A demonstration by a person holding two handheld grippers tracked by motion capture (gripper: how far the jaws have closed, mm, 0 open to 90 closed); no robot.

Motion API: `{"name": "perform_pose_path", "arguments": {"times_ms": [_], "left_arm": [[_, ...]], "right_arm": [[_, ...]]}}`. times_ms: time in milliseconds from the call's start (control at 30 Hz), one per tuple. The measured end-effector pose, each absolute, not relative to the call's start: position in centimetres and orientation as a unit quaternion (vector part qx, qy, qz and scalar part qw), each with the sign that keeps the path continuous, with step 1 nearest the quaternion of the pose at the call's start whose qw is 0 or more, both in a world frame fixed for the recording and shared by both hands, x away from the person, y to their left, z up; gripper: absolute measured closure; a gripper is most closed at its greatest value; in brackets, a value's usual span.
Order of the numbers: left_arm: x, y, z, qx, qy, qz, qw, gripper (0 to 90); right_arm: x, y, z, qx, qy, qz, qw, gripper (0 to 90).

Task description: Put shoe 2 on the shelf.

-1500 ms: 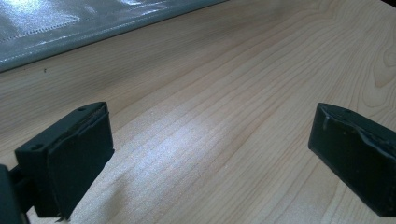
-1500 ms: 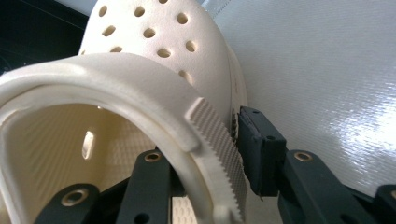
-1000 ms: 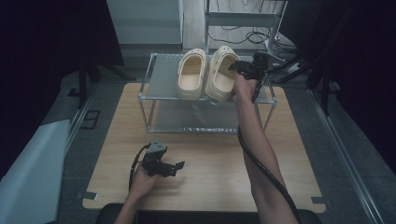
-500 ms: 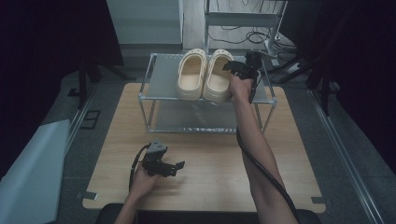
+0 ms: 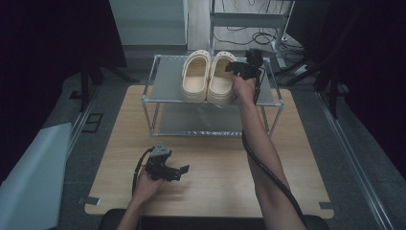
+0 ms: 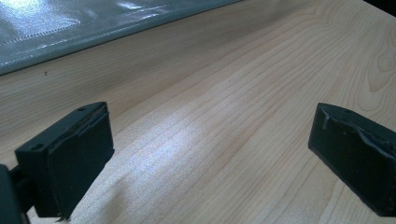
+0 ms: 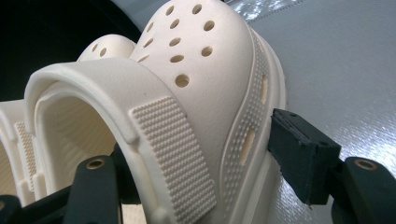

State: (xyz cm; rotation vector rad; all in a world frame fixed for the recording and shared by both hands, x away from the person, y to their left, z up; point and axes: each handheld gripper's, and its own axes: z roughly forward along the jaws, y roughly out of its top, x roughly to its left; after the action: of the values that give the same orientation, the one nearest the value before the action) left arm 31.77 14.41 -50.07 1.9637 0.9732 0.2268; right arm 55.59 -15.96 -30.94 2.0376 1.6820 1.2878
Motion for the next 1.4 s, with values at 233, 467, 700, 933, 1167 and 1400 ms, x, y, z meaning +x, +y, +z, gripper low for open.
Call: {"name": "perform_pose_path", "arguments": {"times_ms": [233, 467, 700, 933, 1167, 1400], "left_arm": [[31.8, 14.5, -50.1, 0.793, 0.396, 0.092, 0.454, 0.2], [31.8, 14.6, -50.1, 0.792, 0.397, 0.092, 0.455, 0.2], [31.8, 14.5, -50.1, 0.792, 0.397, 0.092, 0.455, 0.2], [31.8, 14.4, -50.1, 0.792, 0.396, 0.092, 0.455, 0.2], [31.8, 14.5, -50.1, 0.791, 0.397, 0.091, 0.457, 0.2], [31.8, 14.3, -50.2, 0.793, 0.396, 0.087, 0.454, 0.2]], "right_arm": [[56.2, -15.8, -31.1, 0.675, 0.582, 0.442, 0.097, 35.2], [56.2, -16.5, -31.3, 0.642, 0.606, 0.463, 0.078, 25.3], [55.4, -17.8, -31.6, 0.623, 0.603, 0.497, 0.025, 16.5], [53.9, -19.2, -31.8, 0.607, 0.598, 0.523, -0.009, 17.0], [52.0, -20.1, -31.7, 0.575, 0.613, 0.542, -0.026, 17.7], [50.0, -21.3, -31.7, 0.547, 0.63, 0.55, -0.032, 17.5]]}}
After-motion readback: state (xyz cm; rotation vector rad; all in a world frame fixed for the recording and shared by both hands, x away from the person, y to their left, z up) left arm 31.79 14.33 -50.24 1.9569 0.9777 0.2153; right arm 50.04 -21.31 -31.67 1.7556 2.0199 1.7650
